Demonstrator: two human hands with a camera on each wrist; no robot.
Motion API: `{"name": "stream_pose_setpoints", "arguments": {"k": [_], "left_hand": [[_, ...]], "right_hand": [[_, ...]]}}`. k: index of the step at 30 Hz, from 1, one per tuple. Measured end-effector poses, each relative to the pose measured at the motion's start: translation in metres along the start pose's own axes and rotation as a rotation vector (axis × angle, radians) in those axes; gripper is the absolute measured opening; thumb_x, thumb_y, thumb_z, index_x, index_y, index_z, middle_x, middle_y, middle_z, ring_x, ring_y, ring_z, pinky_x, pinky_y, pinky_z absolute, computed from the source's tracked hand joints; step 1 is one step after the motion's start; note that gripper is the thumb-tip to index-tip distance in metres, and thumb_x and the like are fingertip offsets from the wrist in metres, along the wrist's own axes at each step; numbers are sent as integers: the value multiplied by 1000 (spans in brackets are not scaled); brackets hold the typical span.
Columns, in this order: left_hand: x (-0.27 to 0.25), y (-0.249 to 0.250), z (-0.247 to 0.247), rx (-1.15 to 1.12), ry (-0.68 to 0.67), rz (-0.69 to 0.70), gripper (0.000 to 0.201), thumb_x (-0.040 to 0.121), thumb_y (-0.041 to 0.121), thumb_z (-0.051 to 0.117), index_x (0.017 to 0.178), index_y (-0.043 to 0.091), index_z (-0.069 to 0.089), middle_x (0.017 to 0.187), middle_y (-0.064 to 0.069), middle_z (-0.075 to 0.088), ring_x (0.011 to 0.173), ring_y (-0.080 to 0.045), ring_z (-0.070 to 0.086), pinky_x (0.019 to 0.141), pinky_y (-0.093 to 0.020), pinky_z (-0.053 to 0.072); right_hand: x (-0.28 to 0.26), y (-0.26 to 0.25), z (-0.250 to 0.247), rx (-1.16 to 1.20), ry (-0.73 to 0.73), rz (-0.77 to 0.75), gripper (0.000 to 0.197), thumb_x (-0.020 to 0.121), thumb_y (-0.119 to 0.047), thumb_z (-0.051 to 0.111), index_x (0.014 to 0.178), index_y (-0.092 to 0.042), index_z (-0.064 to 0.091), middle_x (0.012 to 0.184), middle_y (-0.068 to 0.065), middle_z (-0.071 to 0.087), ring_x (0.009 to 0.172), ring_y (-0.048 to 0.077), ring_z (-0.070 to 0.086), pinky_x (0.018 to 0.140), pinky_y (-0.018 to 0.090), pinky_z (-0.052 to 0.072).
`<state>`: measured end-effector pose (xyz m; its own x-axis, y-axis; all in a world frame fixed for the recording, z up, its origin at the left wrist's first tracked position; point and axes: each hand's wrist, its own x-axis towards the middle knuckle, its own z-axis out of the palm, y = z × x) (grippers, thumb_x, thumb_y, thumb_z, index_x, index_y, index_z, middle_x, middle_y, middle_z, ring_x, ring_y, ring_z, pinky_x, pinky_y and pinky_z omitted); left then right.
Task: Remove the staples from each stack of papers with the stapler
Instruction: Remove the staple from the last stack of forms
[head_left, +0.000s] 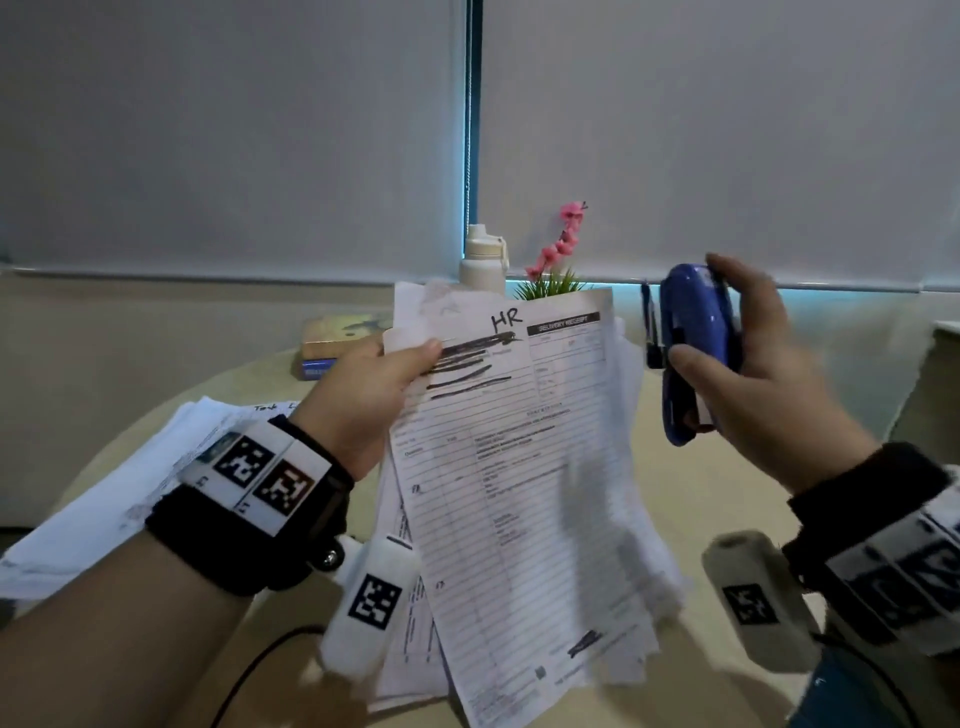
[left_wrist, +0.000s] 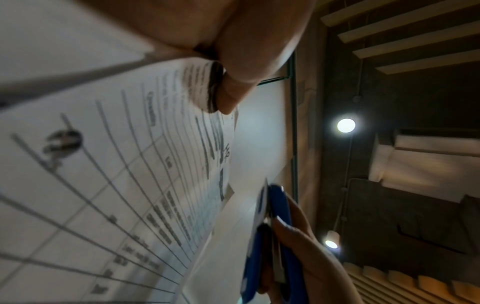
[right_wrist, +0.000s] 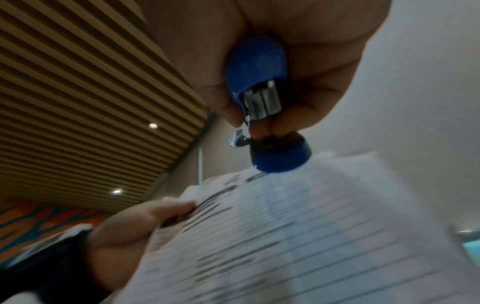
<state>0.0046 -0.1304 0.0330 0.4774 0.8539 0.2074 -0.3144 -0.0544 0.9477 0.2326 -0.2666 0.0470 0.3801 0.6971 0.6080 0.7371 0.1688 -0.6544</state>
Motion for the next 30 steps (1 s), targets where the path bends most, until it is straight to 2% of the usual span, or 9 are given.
{"name": "stream_pose_setpoints", "arguments": {"k": [3, 6, 9, 14, 17, 20, 23, 27, 30], "left_hand": [[-5, 2, 16, 22, -37, 20, 30, 96, 8, 48, 119, -9, 57, 99, -17, 71, 79, -25, 71, 62, -31, 57], [-10, 4, 29, 49, -53, 70, 29, 96, 9, 48, 116, -10, 58, 105, -24, 68, 85, -31, 67, 73, -38, 58], [-14, 6, 35, 66, -59, 100, 28, 97, 9, 46, 115, -9, 60, 109, -25, 67, 91, -34, 66, 82, -42, 54], [-15, 6, 37, 139, -107, 99, 29, 98, 9, 44, 115, -10, 58, 106, -27, 65, 92, -35, 63, 88, -49, 51], [-15, 4, 38, 172, -122, 124, 27, 98, 8, 45, 114, -10, 59, 104, -29, 66, 90, -35, 64, 86, -48, 51], [-16, 2, 38, 223, -106, 149, 22, 98, 5, 46, 108, -5, 62, 95, -21, 67, 85, -32, 65, 82, -45, 53], [-15, -1, 38, 260, -90, 150, 19, 97, 2, 45, 103, -5, 62, 93, -24, 66, 84, -32, 63, 84, -48, 53], [-14, 1, 39, 253, -108, 134, 20, 93, 4, 50, 103, -9, 61, 99, -29, 61, 90, -34, 57, 94, -61, 43], [-14, 4, 39, 250, -102, 122, 29, 84, 11, 55, 99, -13, 58, 91, -25, 58, 84, -33, 54, 81, -56, 46]], "right_hand": [[-17, -35, 17, -102, -181, -183, 64, 88, -23, 55, 135, -49, 21, 105, -16, 57, 77, 11, 56, 74, 28, 43], [-27, -45, 35, -225, -279, -248, 71, 87, -23, 55, 141, -48, 16, 122, -22, 45, 91, -5, 44, 75, 12, 34], [-33, -44, 44, -267, -246, -270, 74, 87, -23, 54, 143, -46, 13, 137, -13, 45, 111, 11, 51, 88, 25, 40], [-37, -44, 53, -323, -141, -265, 74, 87, -20, 52, 146, -42, 11, 132, 1, 50, 101, 28, 59, 82, 43, 49], [-38, -44, 58, -326, -101, -248, 77, 86, -16, 51, 147, -38, 10, 130, 4, 50, 98, 30, 59, 79, 44, 49], [-39, -42, 63, -291, -97, -217, 78, 86, -13, 49, 147, -38, 7, 130, 5, 49, 97, 29, 57, 79, 41, 48], [-38, -44, 67, -265, -113, -184, 78, 88, -13, 48, 148, -37, 5, 126, 8, 49, 95, 30, 57, 78, 42, 47], [-32, -46, 71, -344, -69, -234, 73, 90, -17, 47, 149, -34, 7, 112, 10, 51, 76, 33, 54, 62, 39, 45], [-29, -45, 73, -251, -107, -162, 72, 90, -18, 47, 148, -36, 8, 124, 7, 51, 95, 31, 57, 75, 39, 47]]}}
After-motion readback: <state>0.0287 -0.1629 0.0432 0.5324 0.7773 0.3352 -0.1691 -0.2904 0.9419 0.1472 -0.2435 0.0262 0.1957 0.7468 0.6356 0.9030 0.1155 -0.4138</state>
